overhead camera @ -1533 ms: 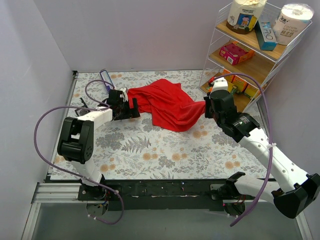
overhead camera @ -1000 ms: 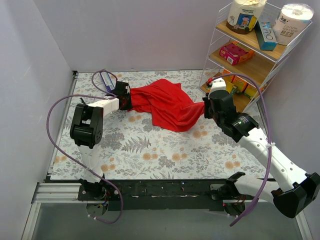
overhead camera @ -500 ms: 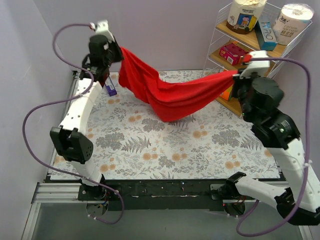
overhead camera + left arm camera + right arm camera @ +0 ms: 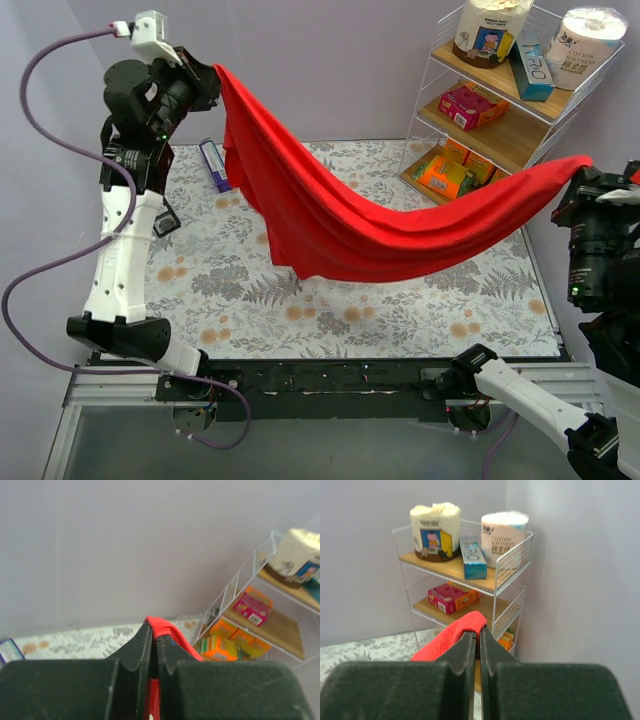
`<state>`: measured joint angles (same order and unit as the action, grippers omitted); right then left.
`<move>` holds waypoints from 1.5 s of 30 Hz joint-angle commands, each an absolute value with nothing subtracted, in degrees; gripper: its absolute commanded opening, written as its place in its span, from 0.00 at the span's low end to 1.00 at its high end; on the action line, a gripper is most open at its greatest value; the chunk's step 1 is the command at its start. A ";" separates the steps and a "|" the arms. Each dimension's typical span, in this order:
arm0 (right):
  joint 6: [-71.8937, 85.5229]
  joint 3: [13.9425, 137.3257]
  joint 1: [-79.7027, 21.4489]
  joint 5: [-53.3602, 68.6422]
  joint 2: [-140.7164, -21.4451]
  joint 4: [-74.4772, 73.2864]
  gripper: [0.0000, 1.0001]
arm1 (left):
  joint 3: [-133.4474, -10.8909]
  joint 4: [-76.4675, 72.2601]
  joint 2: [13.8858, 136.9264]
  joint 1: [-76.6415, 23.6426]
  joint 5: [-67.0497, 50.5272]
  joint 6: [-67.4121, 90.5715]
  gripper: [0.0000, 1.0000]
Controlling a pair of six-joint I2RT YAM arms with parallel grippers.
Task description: Pin the brooch onto the clothing
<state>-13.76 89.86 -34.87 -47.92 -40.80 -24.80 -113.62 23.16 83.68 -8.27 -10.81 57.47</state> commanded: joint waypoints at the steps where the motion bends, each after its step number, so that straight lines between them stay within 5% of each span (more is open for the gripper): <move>1: -15.29 87.01 -34.72 -50.54 -41.49 -23.64 0.05 | -110.83 26.45 87.01 -8.09 -13.36 58.10 0.00; 13: -15.13 82.11 -34.80 -51.06 -40.87 -22.85 0.06 | -113.46 24.33 96.49 -8.09 -19.25 59.51 0.00; 14: -14.33 81.22 -34.80 -51.06 -40.70 -23.46 0.06 | -114.42 26.00 99.64 -8.09 -19.34 59.07 0.06; 17: -7.93 76.84 -34.80 -49.49 -39.38 -27.15 0.05 | -112.78 30.06 100.47 -8.17 -20.12 58.01 0.00; 22: 4.28 62.78 -34.72 -37.99 -37.26 -29.44 0.04 | -70.86 5.85 78.38 -10.19 -24.78 60.99 0.00; 25: 12.81 52.85 -34.80 -25.09 -41.28 -29.80 0.02 | -57.02 6.92 71.31 -15.54 -26.27 59.77 0.00; 29: 20.73 40.80 -35.07 -8.47 -45.70 -21.12 0.01 | -46.35 14.57 66.72 -19.51 -26.37 60.03 0.00; 35: 28.73 29.71 -37.35 -3.78 -47.90 -14.85 0.02 | -37.71 18.03 60.65 -23.36 -31.47 59.32 0.01; 37: 29.88 29.18 -37.53 -4.56 -48.07 -16.08 0.15 | -37.35 16.62 61.43 -27.41 -35.14 59.59 0.11; 39: 30.15 29.62 -37.62 -5.62 -47.90 -17.48 0.27 | -39.19 16.35 64.58 -31.71 -35.95 58.89 0.41; 41: 29.71 31.36 -37.88 -6.50 -47.55 -18.97 0.80 | -40.95 16.17 66.09 -34.87 -35.68 56.26 0.71; 42: 29.79 32.33 -37.97 -8.59 -47.37 -19.85 0.92 | -41.91 16.26 66.35 -35.24 -35.60 55.64 0.89; 45: 29.80 34.63 -40.07 -12.99 -45.88 -20.04 0.92 | -46.04 16.26 64.43 -35.16 -29.74 54.06 0.98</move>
